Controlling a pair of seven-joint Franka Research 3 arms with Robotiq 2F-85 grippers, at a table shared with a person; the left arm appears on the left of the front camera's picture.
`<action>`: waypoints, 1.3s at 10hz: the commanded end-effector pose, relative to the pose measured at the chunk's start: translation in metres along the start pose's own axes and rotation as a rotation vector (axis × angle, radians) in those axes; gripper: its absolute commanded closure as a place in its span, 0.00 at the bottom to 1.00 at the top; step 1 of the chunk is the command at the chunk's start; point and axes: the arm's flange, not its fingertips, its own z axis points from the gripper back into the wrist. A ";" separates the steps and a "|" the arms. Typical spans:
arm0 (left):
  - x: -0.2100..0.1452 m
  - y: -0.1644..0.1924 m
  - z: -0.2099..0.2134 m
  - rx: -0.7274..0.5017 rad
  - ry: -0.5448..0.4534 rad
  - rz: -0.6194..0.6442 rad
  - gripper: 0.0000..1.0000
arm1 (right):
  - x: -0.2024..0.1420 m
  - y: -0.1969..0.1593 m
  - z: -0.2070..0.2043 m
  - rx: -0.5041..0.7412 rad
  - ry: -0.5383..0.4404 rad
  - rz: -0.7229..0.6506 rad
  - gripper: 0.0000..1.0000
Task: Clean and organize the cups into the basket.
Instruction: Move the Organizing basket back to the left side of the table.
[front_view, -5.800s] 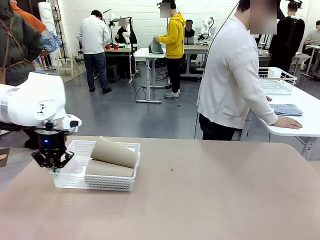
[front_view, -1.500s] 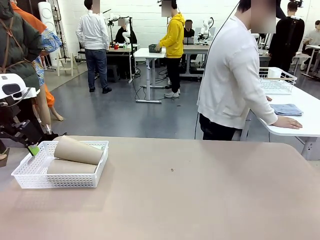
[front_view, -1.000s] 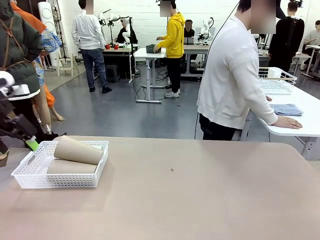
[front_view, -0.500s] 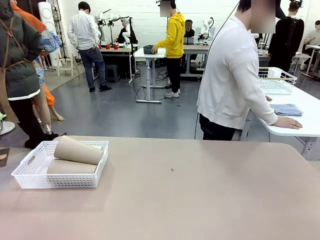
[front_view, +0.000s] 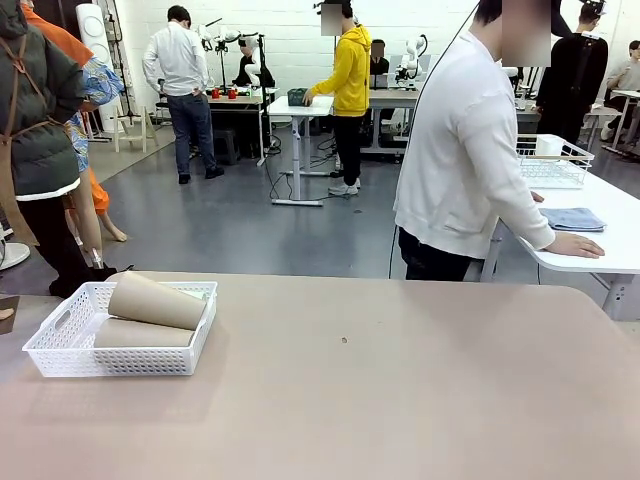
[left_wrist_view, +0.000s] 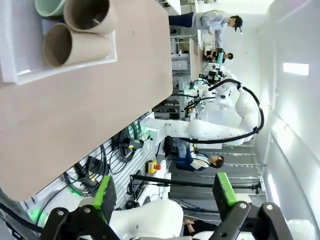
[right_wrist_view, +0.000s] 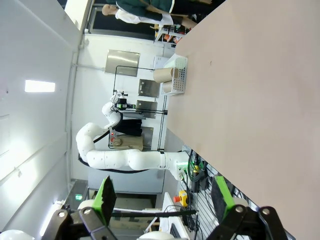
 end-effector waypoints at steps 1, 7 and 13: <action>0.007 0.012 0.031 -0.012 -0.002 -0.033 0.00 | -0.002 0.001 -0.002 -0.001 0.005 0.002 0.00; -0.010 -0.023 0.022 0.081 0.009 -0.212 0.00 | -0.002 0.001 -0.002 -0.001 0.005 0.002 0.00; -0.010 -0.042 0.025 0.081 -0.017 -0.231 0.00 | -0.002 0.001 -0.002 -0.001 0.005 0.002 0.00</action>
